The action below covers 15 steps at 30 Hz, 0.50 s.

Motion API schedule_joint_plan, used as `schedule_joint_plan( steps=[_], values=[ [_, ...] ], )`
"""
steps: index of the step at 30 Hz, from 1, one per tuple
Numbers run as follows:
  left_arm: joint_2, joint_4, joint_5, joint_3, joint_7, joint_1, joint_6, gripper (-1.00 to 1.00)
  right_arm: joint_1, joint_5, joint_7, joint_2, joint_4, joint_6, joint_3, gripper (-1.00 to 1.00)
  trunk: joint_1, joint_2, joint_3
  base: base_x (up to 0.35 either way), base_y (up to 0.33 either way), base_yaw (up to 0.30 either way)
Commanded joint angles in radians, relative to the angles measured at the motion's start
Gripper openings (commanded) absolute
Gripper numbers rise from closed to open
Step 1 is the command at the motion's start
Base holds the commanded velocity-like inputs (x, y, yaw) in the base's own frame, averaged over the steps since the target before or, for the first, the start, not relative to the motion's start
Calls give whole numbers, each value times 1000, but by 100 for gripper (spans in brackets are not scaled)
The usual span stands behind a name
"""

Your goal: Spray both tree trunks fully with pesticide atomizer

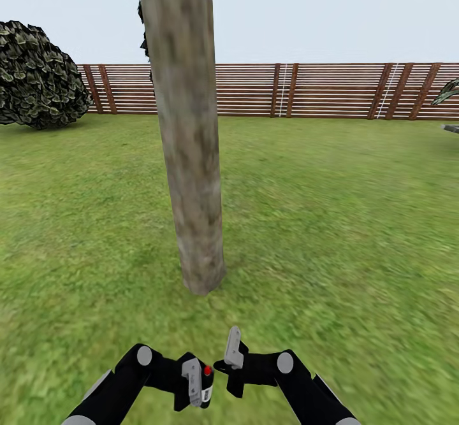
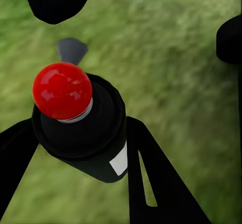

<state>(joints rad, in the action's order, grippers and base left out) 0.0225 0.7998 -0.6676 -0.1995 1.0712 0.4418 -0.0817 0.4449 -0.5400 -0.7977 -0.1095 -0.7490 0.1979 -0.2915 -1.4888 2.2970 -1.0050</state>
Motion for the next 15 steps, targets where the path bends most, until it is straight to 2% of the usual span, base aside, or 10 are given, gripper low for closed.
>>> schedule_joint_plan(
  steps=[1,5,15],
  values=[
    [0,0,6,0,1,0,-1,-100,0,0,0,0,0,0,0,-100,0,0,0,0,0,0],
    [0,1,28,0,2,1,-1,-100,0,0,0,0,0,0,0,-100,0,0,0,0,0,0],
    [-1,1,32,1,3,2,-1,-100,0,0,0,0,0,0,0,-100,0,0,0,0,0,0]
  ],
)
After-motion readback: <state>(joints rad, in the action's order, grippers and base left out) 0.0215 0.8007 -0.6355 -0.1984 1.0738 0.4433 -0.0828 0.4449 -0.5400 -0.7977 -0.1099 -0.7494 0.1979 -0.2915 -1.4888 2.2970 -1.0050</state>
